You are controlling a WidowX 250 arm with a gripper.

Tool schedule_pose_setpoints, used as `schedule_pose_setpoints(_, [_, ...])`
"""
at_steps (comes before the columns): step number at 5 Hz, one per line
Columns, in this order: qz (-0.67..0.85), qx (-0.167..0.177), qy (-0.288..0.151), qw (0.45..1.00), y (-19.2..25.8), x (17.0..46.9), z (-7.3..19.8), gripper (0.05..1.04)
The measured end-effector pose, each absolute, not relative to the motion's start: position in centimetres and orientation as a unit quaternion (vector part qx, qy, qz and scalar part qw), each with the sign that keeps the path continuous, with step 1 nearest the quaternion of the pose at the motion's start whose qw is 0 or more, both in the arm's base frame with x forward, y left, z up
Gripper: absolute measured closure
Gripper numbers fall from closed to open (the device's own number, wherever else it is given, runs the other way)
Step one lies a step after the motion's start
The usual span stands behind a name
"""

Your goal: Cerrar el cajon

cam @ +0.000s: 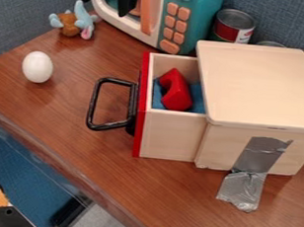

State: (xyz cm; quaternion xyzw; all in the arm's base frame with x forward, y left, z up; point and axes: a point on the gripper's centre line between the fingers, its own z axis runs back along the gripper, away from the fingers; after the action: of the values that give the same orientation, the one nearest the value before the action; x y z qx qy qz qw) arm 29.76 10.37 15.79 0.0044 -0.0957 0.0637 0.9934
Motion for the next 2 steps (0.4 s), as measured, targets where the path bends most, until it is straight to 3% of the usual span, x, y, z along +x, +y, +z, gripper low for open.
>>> schedule_pose_setpoints(1, [0.055, -0.002, -0.084, 0.995, 10.2, 29.6, 14.7, 0.083])
schedule_pose_setpoints(2, [-0.055, 0.021, -0.145, 0.988, 11.3, 27.1, 14.4, 0.084])
